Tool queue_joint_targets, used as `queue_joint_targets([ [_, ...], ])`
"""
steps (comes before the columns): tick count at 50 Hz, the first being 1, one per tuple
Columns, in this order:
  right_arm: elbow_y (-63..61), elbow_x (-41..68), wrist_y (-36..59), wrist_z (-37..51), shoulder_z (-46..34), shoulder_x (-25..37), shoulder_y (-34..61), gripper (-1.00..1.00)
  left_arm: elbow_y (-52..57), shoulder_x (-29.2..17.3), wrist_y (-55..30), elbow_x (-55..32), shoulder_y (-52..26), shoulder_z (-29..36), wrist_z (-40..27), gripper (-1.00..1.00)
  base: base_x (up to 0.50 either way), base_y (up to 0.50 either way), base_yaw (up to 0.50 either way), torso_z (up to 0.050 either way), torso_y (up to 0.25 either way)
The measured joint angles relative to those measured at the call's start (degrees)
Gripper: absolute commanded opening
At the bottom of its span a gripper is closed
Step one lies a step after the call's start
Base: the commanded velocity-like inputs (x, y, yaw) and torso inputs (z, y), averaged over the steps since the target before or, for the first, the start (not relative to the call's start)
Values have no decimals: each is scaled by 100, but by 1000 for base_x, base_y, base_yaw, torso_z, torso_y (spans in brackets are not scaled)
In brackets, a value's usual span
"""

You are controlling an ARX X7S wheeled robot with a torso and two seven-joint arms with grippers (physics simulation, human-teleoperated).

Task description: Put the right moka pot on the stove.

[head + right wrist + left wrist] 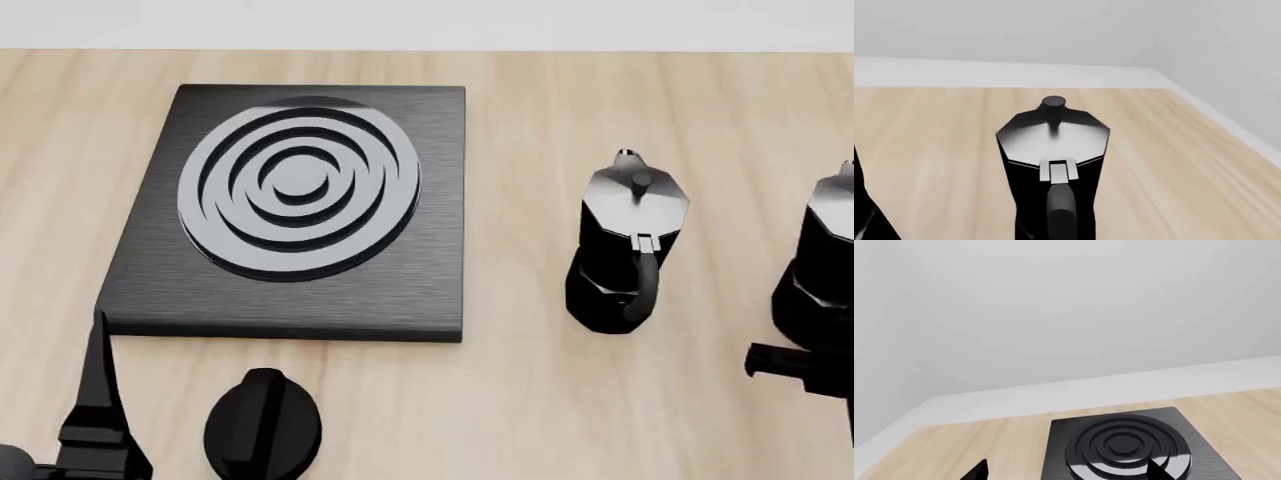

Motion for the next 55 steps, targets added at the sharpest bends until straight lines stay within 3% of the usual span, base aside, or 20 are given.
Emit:
queue_joint_targets([
  [28, -3182, 1294, 740, 660, 1339, 612, -2065, -100, 8, -37, -31, -30, -24, 41, -43, 100, 0, 0, 0, 0, 1],
  [55, -5279, 1609, 225, 581, 2442, 438, -4228, -100, 8, -65, -10, -46, -13, 81, -84, 100, 0, 0, 0, 0, 0],
])
